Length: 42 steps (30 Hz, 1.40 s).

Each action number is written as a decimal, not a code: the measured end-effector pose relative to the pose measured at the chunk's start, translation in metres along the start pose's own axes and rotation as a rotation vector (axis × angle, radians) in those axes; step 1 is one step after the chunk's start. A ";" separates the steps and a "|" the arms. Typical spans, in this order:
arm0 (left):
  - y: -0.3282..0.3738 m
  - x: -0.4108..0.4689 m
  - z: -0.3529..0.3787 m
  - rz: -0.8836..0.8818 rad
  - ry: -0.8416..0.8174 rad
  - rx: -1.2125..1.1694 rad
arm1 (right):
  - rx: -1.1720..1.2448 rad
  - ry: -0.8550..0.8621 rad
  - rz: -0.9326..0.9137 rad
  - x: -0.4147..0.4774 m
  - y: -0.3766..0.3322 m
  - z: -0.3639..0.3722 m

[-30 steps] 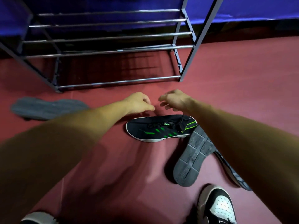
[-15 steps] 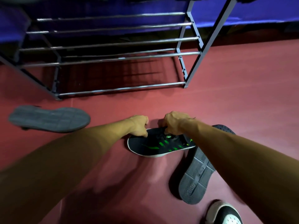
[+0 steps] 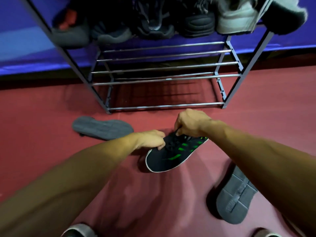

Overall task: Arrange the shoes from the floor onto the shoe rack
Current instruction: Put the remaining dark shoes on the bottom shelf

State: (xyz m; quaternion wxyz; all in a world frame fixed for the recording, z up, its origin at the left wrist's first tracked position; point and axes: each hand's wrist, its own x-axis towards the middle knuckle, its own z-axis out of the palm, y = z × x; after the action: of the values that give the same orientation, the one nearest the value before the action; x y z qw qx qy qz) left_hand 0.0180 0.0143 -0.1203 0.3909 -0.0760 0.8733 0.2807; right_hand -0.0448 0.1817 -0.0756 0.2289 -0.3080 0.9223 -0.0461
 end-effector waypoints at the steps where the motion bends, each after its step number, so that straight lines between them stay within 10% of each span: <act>1: -0.010 -0.007 -0.002 -0.002 0.038 -0.089 | 0.011 0.054 -0.014 0.002 -0.006 -0.005; 7: -0.062 -0.046 -0.026 0.007 0.147 -0.544 | 0.241 0.486 0.019 0.003 -0.030 -0.040; 22: -0.109 -0.088 -0.084 0.129 0.411 -1.032 | 0.984 -0.267 0.022 0.026 -0.103 -0.015; 42: -0.130 -0.056 -0.148 0.115 0.658 -1.253 | 1.719 0.086 0.120 0.144 -0.160 -0.026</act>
State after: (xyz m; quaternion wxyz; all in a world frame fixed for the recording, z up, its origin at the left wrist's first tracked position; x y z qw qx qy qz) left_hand 0.0075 -0.1802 -0.0560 -0.0257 -0.3213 0.6227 0.7130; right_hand -0.0709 -0.0336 -0.0736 0.3496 0.0234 0.5898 -0.7276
